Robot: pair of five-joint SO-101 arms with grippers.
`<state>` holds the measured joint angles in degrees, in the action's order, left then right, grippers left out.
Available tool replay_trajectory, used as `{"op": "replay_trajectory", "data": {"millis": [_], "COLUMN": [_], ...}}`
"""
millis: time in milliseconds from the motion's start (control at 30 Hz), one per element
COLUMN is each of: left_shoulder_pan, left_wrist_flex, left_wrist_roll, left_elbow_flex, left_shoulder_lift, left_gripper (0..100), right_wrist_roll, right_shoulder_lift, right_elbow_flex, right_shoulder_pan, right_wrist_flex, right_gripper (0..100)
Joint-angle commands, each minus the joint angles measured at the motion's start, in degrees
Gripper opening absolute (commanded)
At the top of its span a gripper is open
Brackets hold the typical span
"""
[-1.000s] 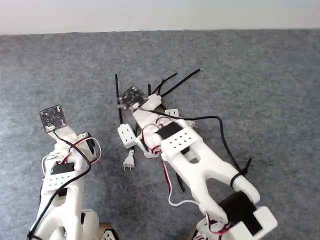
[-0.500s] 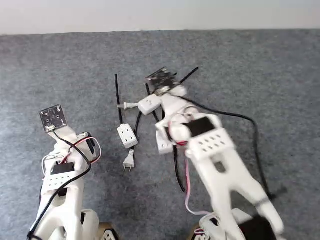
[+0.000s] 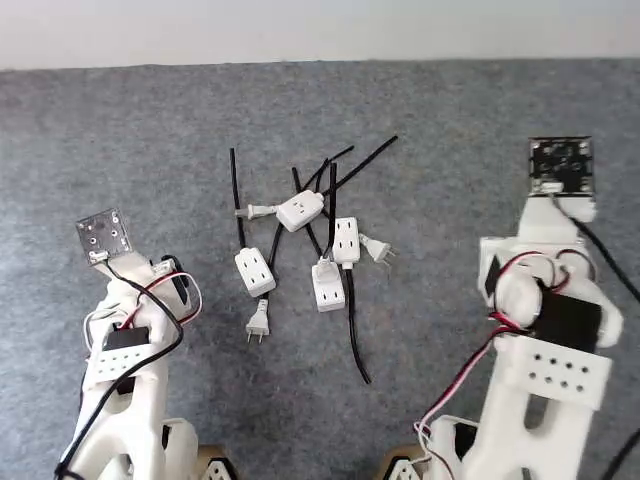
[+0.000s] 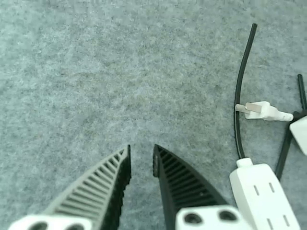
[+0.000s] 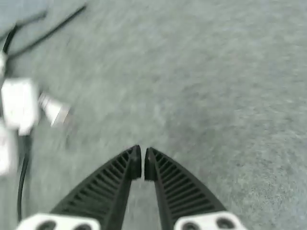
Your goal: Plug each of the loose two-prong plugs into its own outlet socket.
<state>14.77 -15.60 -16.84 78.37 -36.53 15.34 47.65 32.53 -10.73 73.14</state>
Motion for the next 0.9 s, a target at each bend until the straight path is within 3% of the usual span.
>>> {"op": "replay_trajectory", "data": {"millis": [0,100,267,433,700,867], "left_shoulder_pan": [0.26,0.26,0.35,0.35,0.35,0.53], "left_wrist_flex": [1.32,1.23,1.41,3.52,4.40,4.40], "left_wrist_roll": [0.18,0.18,0.26,0.26,-0.09,-0.09], "left_elbow_flex": [-0.40,-0.40,-0.48,-0.48,-0.04,0.57], "left_shoulder_lift": [-0.88,-0.88,-1.14,-0.97,-0.97,-1.23], "left_gripper": [8,8,8,10,34,33], "right_wrist_roll": [3.25,3.08,2.90,3.08,1.93,0.44], "right_shoulder_lift": [0.22,0.22,-0.31,-0.40,-1.19,-9.71], "right_elbow_flex": [0.97,2.29,4.66,12.66,17.93,17.93], "right_shoulder_pan": [11.74,22.90,35.47,38.20,45.49,45.41], "right_wrist_flex": [2.77,2.68,-0.04,-10.95,-21.41,-28.53], "right_gripper": [12.4,19.6,21.5,21.7,26.8,27.0]}}
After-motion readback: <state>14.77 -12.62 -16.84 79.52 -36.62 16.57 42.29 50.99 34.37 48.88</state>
